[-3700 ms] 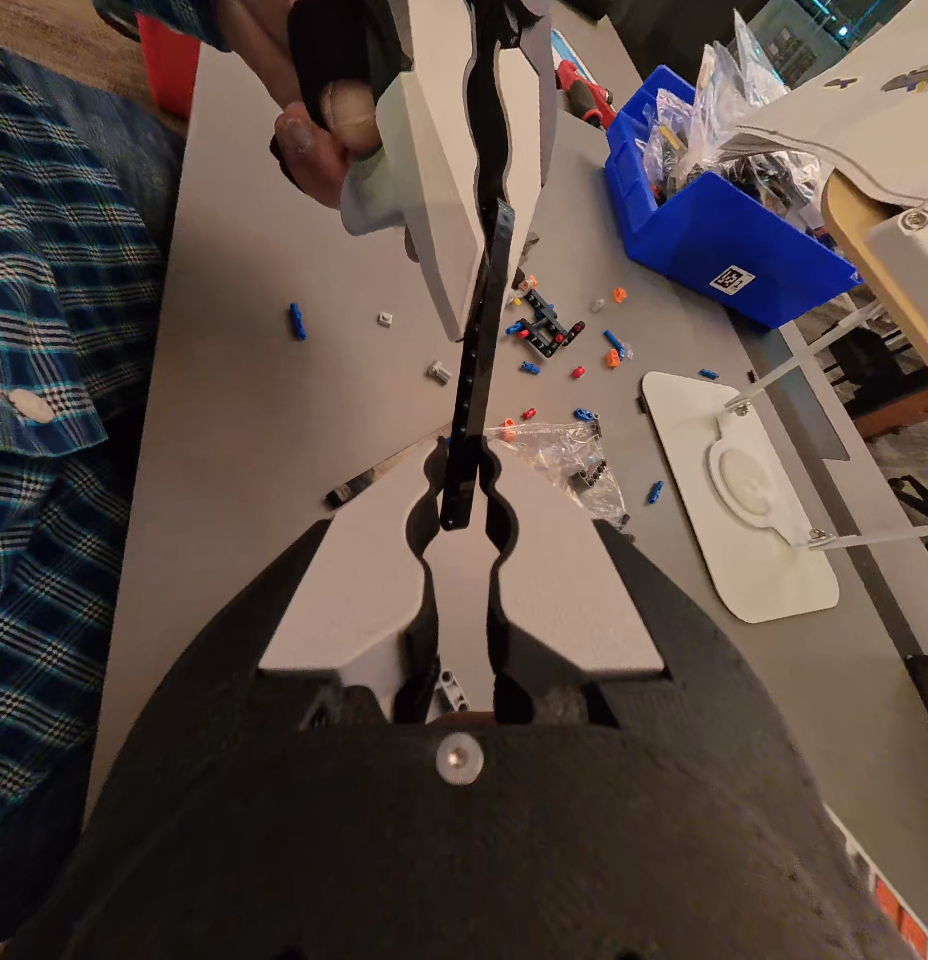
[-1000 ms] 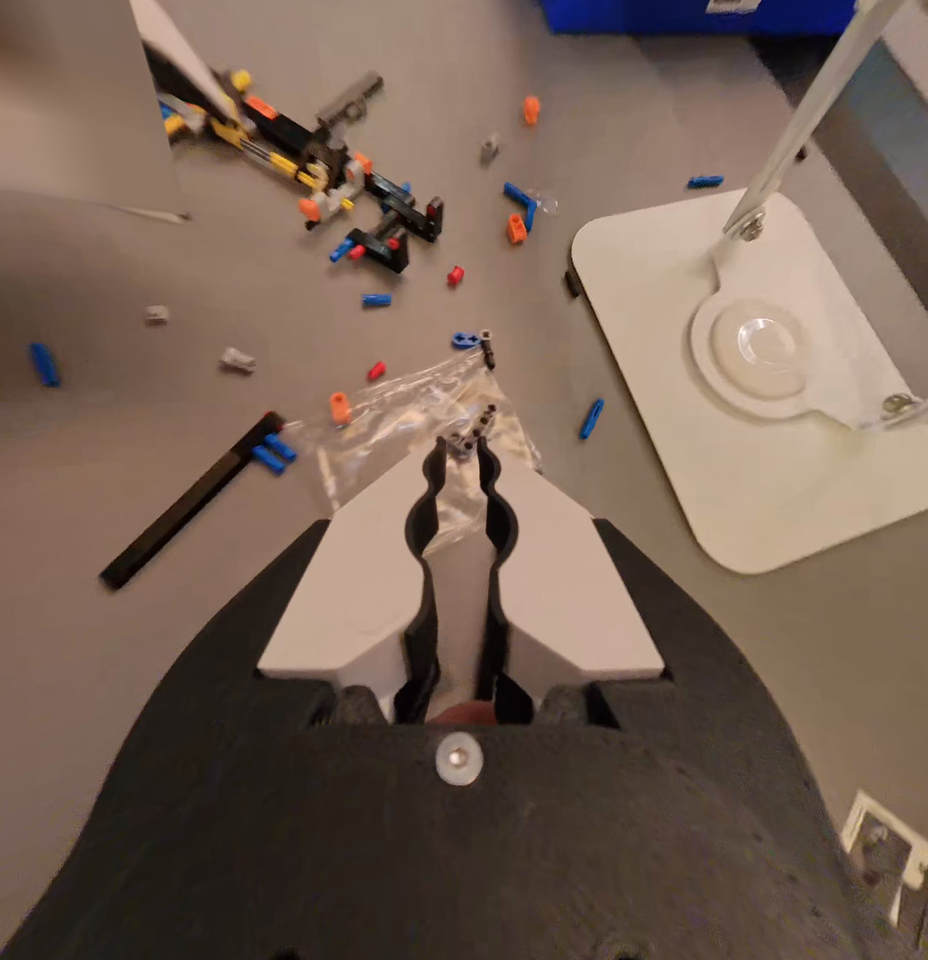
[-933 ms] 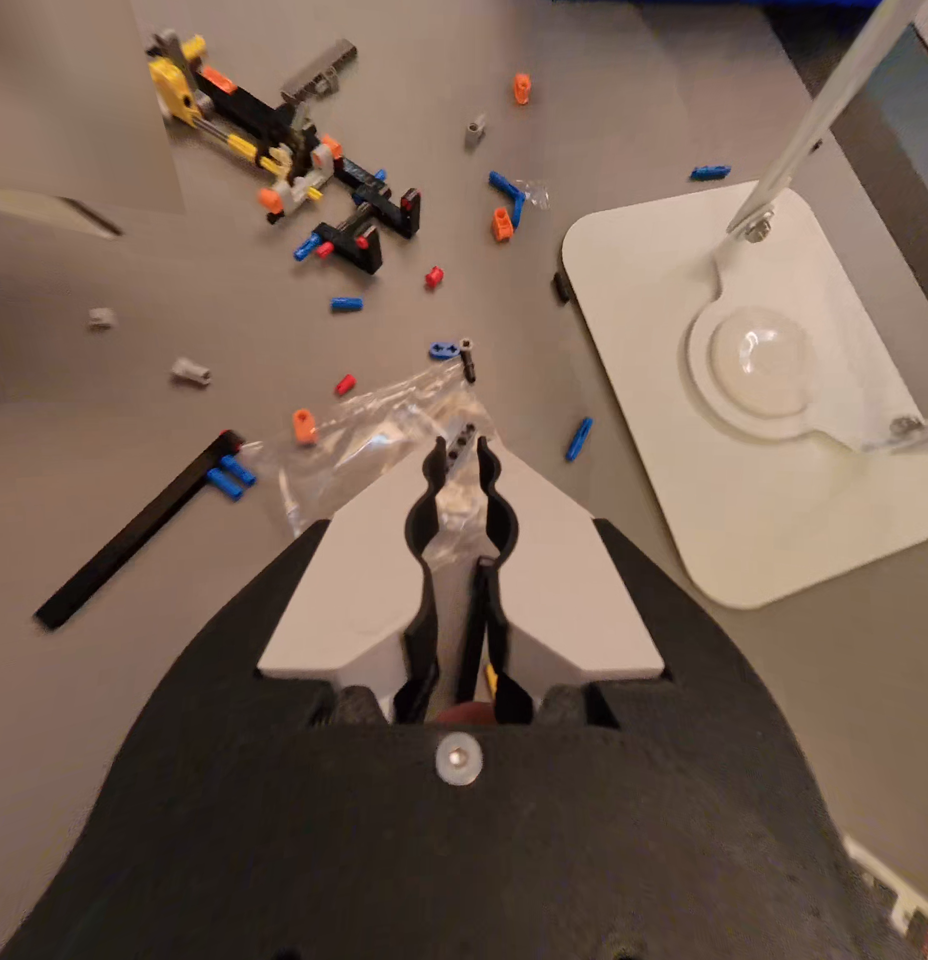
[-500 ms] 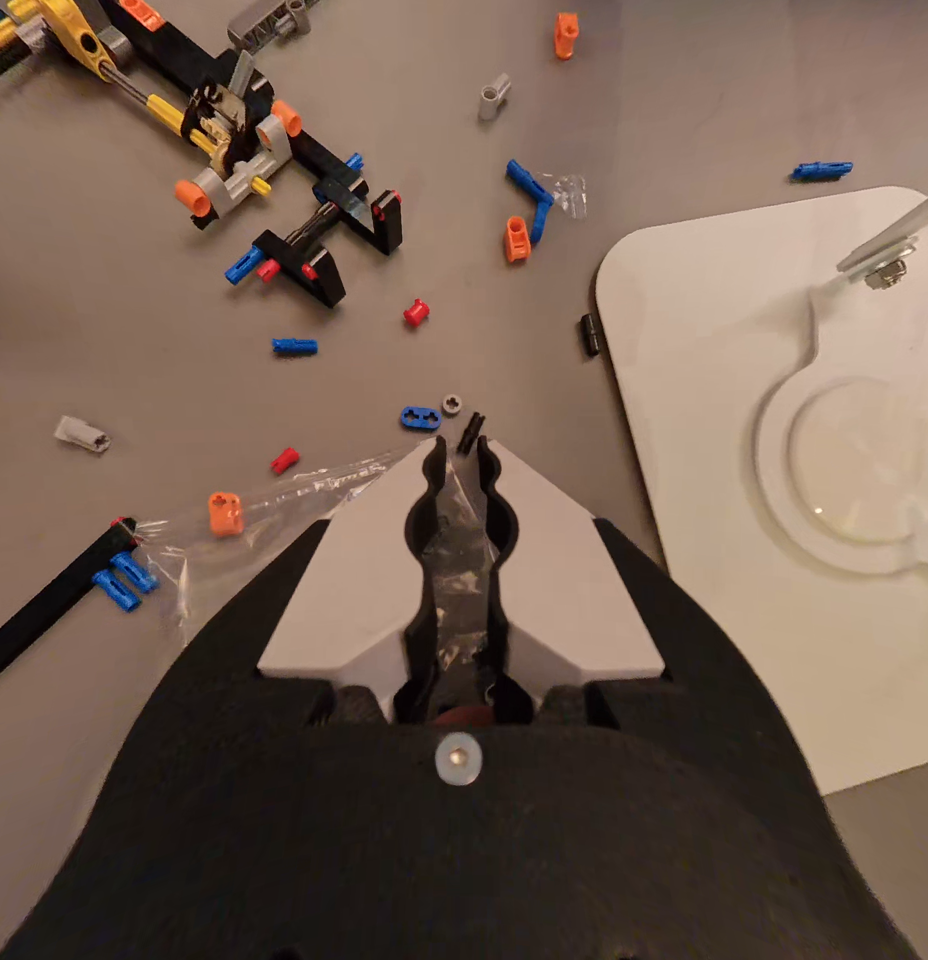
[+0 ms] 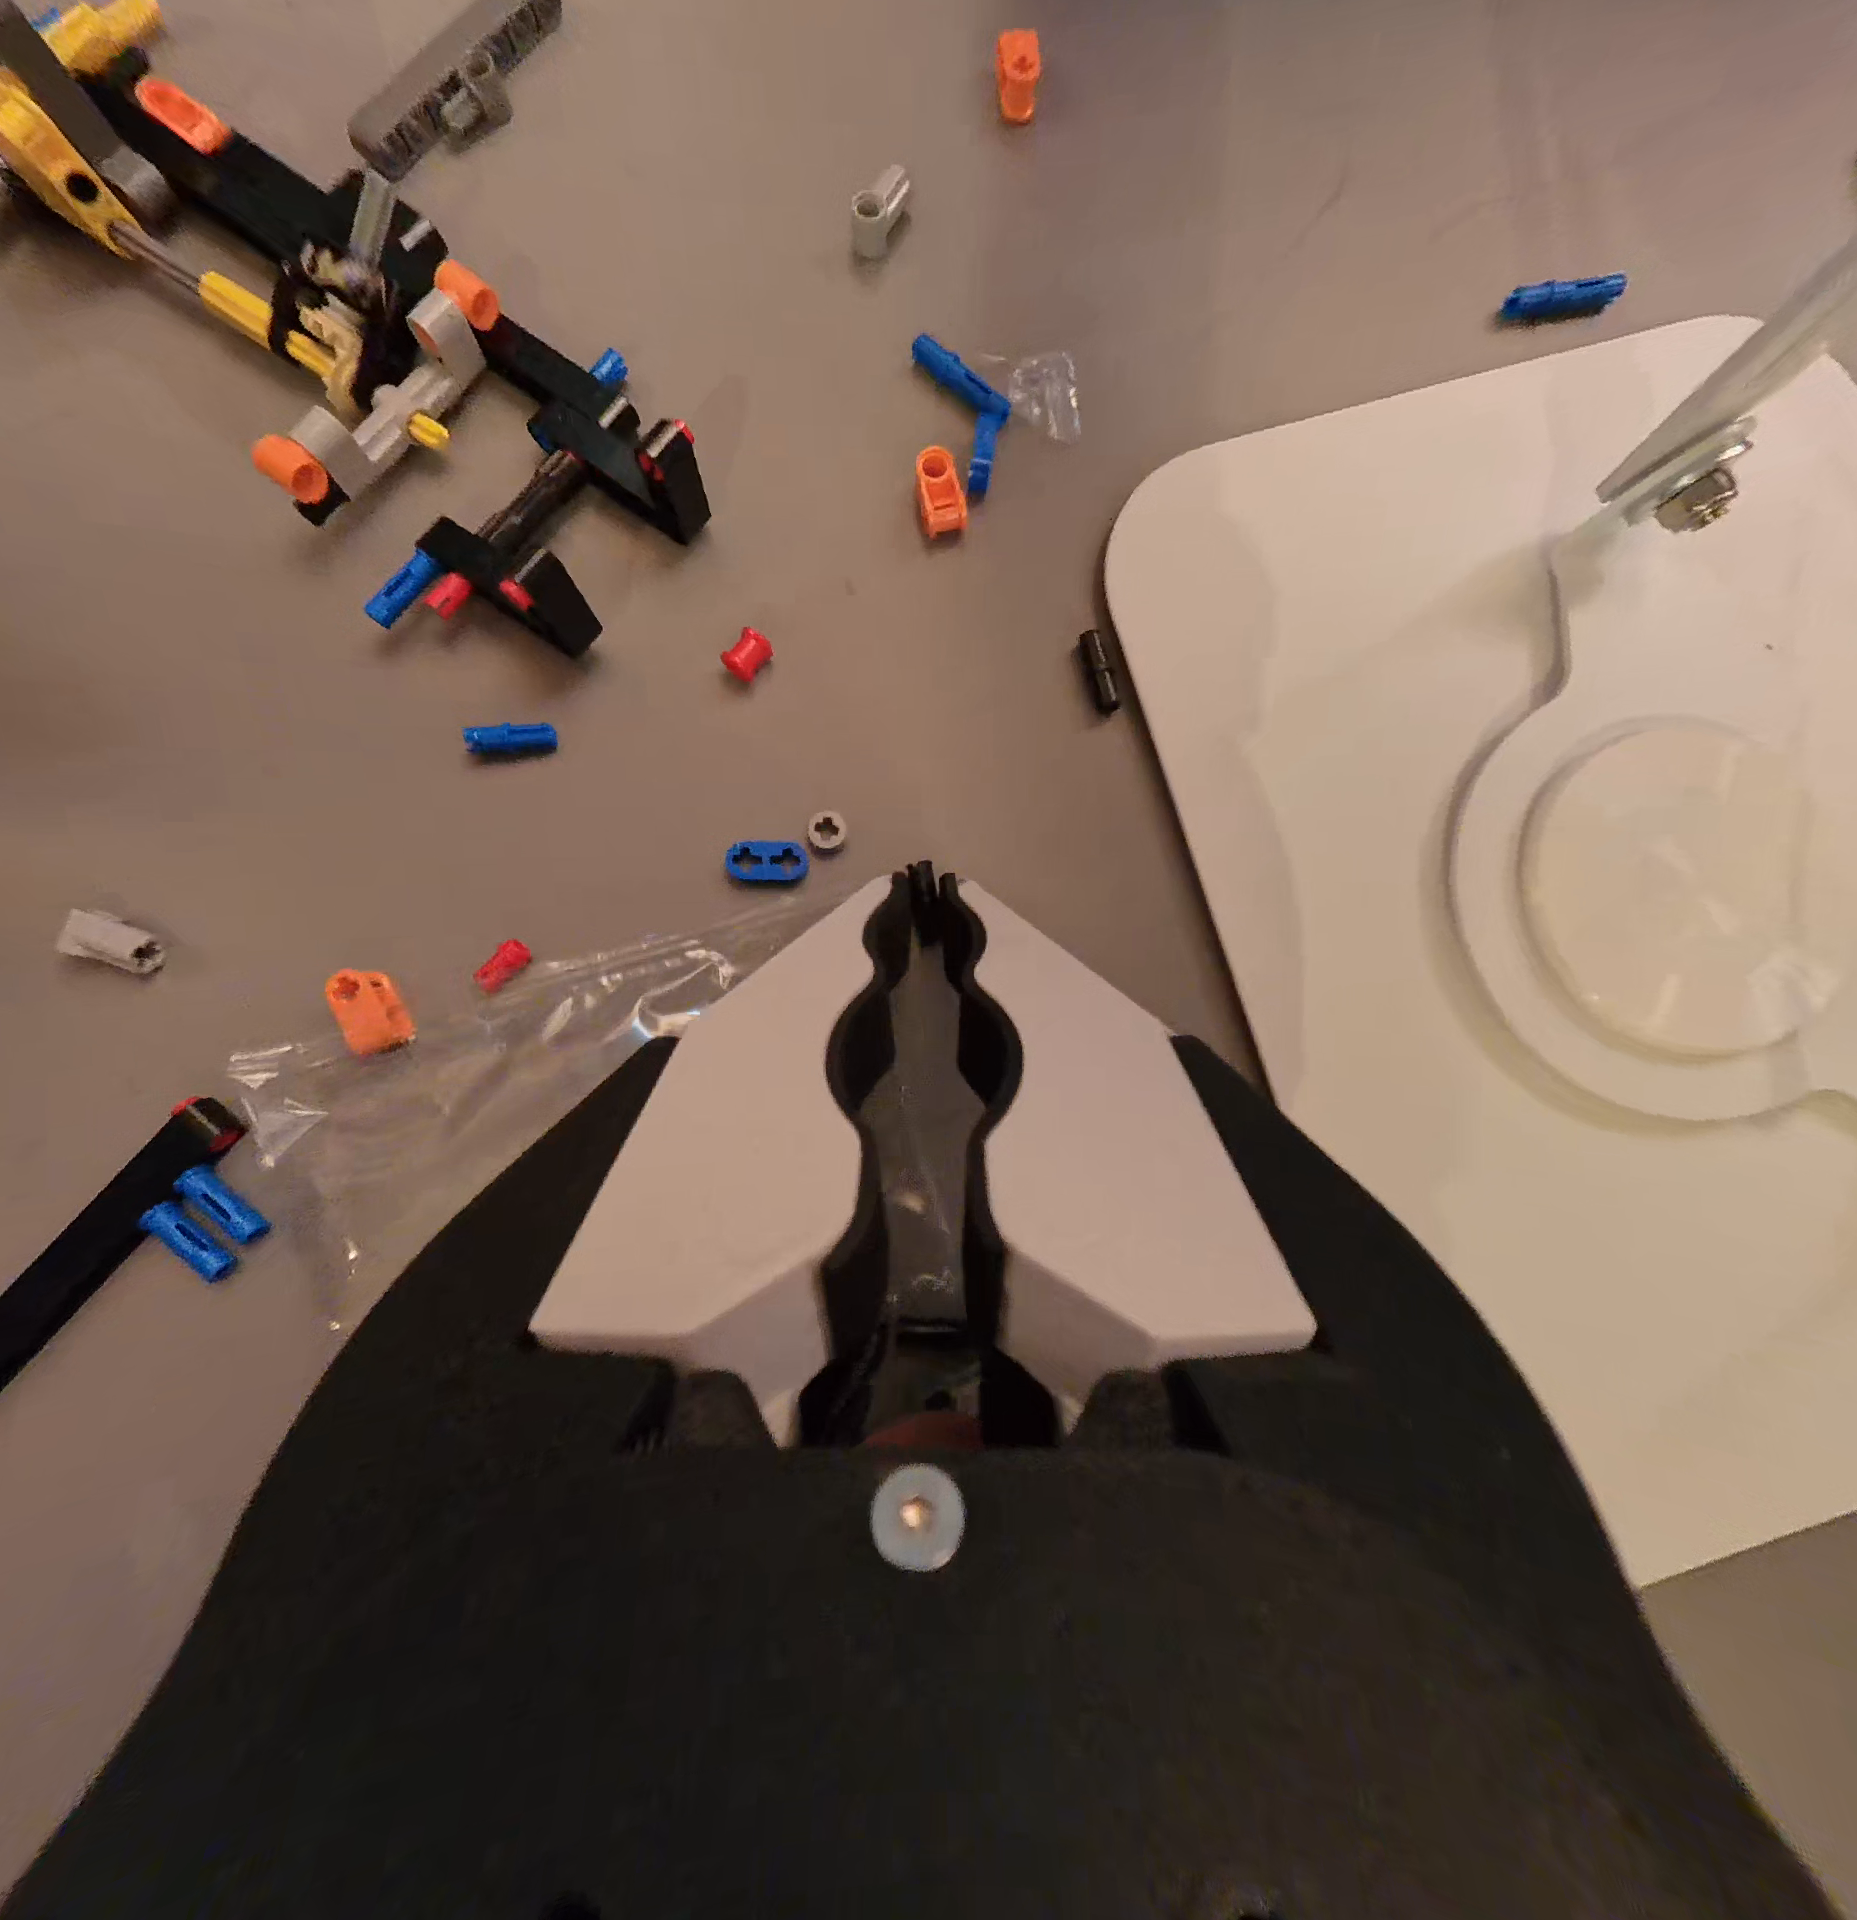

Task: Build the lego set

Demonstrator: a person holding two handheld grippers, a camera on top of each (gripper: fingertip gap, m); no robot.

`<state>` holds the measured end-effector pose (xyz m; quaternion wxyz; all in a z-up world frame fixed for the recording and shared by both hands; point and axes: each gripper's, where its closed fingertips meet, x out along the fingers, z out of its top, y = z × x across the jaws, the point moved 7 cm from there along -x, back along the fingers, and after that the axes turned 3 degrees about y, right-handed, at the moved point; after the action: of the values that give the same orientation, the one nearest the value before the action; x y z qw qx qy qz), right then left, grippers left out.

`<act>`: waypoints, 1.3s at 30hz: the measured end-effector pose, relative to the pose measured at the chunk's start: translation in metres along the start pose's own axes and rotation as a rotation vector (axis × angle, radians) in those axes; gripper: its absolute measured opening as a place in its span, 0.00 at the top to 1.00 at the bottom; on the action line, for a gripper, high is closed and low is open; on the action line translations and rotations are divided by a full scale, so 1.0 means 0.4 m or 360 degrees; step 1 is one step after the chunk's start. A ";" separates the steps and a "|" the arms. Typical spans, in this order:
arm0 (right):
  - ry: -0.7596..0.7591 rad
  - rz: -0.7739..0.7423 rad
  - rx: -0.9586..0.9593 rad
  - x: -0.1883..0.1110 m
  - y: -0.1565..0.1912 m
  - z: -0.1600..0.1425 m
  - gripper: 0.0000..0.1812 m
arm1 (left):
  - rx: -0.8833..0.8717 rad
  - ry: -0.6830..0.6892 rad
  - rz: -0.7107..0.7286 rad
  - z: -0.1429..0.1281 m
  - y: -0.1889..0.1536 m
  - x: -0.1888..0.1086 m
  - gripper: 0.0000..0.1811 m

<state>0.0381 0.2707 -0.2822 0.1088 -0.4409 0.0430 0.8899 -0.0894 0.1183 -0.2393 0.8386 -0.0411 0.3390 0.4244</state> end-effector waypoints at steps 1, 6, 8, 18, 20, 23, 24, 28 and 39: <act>-0.0031 0.0012 0.0021 -0.006 -0.002 0.001 0.99 | 0.0001 -0.0001 -0.0002 0.000 -0.001 0.000 0.81; -0.0260 0.0159 0.0128 -0.067 0.000 0.013 0.99 | 0.0035 -0.0070 0.0039 0.031 0.000 0.005 0.81; -0.0390 0.0315 0.0177 -0.111 0.021 0.024 0.99 | 0.0137 -0.0122 0.0099 0.061 -0.002 0.012 0.80; -0.0674 0.1003 0.0290 -0.259 0.136 0.010 0.99 | 0.0900 -0.0398 0.0236 0.193 -0.089 0.039 0.86; -0.0674 0.1053 0.0293 -0.265 0.142 0.003 0.99 | 0.0974 -0.0420 0.0230 0.198 -0.103 0.038 0.88; -0.0671 0.1120 0.0306 -0.270 0.146 -0.005 0.99 | 0.1083 -0.0425 0.0223 0.202 -0.117 0.033 0.94; -0.0669 0.1135 0.0307 -0.271 0.146 -0.007 0.99 | 0.1107 -0.0427 0.0222 0.203 -0.121 0.033 0.94; -0.0663 0.1160 0.0331 -0.276 0.143 -0.013 0.99 | 0.1166 -0.0443 0.0261 0.204 -0.133 0.035 0.96; -0.0848 0.1159 0.0527 -0.279 0.139 -0.018 0.99 | 0.1012 -0.0536 0.0425 0.201 -0.142 0.037 0.99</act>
<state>0.0963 0.1979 -0.1992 -0.1342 -0.1306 0.3064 0.9333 0.0016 0.1208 -0.1991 0.7908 0.3359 0.3134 0.4045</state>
